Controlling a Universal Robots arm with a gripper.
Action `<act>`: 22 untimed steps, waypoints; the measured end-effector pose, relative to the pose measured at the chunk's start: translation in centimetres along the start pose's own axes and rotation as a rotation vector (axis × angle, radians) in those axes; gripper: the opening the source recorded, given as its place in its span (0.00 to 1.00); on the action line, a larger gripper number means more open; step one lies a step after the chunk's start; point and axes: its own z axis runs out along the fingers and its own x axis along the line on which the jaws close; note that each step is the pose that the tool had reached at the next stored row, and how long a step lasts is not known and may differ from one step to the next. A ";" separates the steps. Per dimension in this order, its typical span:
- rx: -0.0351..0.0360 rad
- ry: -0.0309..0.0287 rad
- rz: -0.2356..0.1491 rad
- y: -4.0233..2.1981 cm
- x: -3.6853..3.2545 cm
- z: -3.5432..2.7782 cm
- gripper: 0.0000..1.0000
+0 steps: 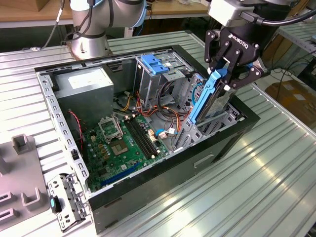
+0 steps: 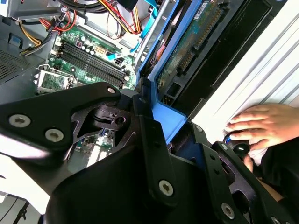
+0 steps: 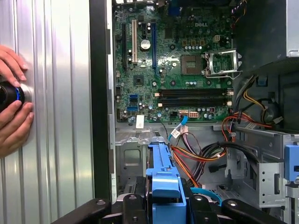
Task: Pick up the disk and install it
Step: 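Insert the disk into the insertion slot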
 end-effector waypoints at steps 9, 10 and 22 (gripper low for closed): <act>0.0001 -0.0005 0.000 0.00 0.01 0.15 0.37; 0.0000 -0.0003 0.000 0.00 0.02 0.25 0.37; 0.0003 0.0000 0.000 0.02 0.11 3.07 0.37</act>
